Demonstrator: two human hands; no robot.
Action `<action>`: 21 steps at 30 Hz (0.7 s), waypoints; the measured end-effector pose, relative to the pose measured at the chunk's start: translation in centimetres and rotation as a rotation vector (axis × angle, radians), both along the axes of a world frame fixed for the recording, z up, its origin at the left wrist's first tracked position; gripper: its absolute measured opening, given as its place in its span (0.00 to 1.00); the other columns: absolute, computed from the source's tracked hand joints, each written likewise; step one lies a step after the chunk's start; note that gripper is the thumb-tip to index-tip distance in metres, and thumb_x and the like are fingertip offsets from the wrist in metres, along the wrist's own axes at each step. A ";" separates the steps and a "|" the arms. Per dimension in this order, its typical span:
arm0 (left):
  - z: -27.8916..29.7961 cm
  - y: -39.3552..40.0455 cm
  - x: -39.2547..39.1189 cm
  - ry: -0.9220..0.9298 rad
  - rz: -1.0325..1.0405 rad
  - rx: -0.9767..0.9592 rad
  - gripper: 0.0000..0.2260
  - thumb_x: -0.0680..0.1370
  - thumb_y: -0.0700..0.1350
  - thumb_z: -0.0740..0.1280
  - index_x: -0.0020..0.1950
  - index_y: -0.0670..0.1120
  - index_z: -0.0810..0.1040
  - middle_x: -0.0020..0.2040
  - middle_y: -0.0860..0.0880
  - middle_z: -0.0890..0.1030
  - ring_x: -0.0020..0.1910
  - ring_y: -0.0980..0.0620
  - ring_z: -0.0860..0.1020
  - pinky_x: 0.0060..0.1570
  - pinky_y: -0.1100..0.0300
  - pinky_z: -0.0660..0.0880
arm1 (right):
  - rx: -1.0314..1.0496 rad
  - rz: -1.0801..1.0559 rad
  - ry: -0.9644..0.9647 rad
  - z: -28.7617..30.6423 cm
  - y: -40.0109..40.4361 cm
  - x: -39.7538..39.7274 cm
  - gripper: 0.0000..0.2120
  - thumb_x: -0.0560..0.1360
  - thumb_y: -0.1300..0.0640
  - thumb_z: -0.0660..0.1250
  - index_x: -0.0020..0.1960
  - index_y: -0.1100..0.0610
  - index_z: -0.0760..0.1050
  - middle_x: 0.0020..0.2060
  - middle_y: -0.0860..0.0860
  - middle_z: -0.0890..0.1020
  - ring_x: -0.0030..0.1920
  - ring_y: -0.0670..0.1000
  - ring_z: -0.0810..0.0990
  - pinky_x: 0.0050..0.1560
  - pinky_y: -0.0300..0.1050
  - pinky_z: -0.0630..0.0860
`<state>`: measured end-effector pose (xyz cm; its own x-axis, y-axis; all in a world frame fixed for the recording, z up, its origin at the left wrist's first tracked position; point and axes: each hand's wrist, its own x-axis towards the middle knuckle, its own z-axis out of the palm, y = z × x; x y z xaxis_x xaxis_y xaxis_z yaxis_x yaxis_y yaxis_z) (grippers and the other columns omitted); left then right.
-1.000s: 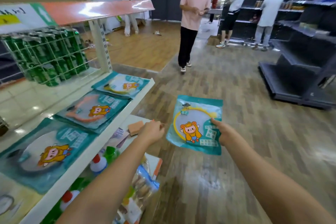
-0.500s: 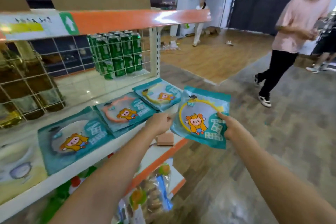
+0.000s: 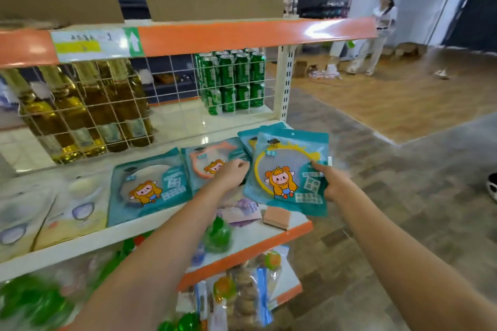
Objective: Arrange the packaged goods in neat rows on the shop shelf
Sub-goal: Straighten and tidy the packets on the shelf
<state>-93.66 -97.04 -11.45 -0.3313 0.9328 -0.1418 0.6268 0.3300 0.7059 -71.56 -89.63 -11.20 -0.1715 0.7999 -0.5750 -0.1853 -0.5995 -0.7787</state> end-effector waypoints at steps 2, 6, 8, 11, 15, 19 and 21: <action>0.5 0.1 -1.2 -0.245 0.135 0.025 0.13 0.80 0.55 0.59 0.56 0.49 0.77 0.56 0.46 0.79 0.55 0.46 0.77 0.58 0.55 0.73 | 0.008 0.051 -0.001 0.3 0.7 -2.1 0.09 0.75 0.56 0.69 0.43 0.59 0.71 0.32 0.54 0.81 0.34 0.53 0.78 0.33 0.50 0.73; 1.5 0.0 -3.3 -0.737 0.254 0.017 0.14 0.79 0.48 0.65 0.61 0.42 0.77 0.44 0.46 0.81 0.44 0.47 0.79 0.49 0.53 0.78 | 0.020 0.139 0.000 0.8 1.7 -6.0 0.08 0.75 0.57 0.69 0.44 0.59 0.72 0.28 0.54 0.82 0.31 0.53 0.80 0.37 0.50 0.76; 1.6 0.0 -4.4 -0.820 0.272 0.054 0.13 0.80 0.43 0.64 0.63 0.42 0.76 0.43 0.44 0.81 0.40 0.46 0.80 0.51 0.47 0.78 | 0.045 0.200 0.014 0.8 2.0 -7.6 0.07 0.75 0.57 0.69 0.44 0.59 0.72 0.32 0.54 0.82 0.32 0.53 0.81 0.41 0.50 0.78; 1.2 0.1 -6.2 -0.831 0.312 0.115 0.13 0.80 0.40 0.63 0.64 0.41 0.75 0.43 0.43 0.80 0.39 0.47 0.79 0.48 0.48 0.78 | 0.076 0.261 0.010 0.8 2.5 -9.5 0.06 0.76 0.58 0.68 0.44 0.58 0.71 0.37 0.54 0.81 0.37 0.53 0.80 0.41 0.50 0.78; 0.3 0.3 -8.4 -0.839 0.329 0.124 0.13 0.81 0.41 0.62 0.64 0.38 0.74 0.42 0.44 0.80 0.40 0.47 0.78 0.48 0.51 0.76 | 0.143 0.317 -0.038 0.8 3.3 -11.3 0.04 0.78 0.60 0.65 0.46 0.60 0.72 0.37 0.55 0.80 0.35 0.52 0.80 0.34 0.46 0.77; -0.6 0.6 -10.5 -0.878 0.419 0.126 0.09 0.81 0.42 0.62 0.59 0.40 0.76 0.41 0.44 0.79 0.39 0.47 0.78 0.44 0.50 0.76 | 0.265 0.359 -0.110 0.5 4.5 -12.2 0.05 0.78 0.61 0.62 0.52 0.62 0.73 0.39 0.54 0.78 0.37 0.49 0.78 0.27 0.37 0.77; -1.2 0.7 -11.5 -0.878 0.468 0.123 0.06 0.81 0.42 0.62 0.52 0.41 0.76 0.40 0.43 0.79 0.38 0.47 0.78 0.43 0.49 0.76 | 0.305 0.359 -0.138 0.6 5.1 -12.3 0.03 0.78 0.62 0.62 0.49 0.60 0.74 0.40 0.53 0.79 0.38 0.50 0.79 0.29 0.37 0.78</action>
<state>-105.13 -96.34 -12.61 -0.4931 0.7599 -0.4236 -0.3073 0.3034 0.9020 -83.87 -84.51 -10.57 -0.4063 0.8398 -0.3600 0.1081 -0.3470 -0.9316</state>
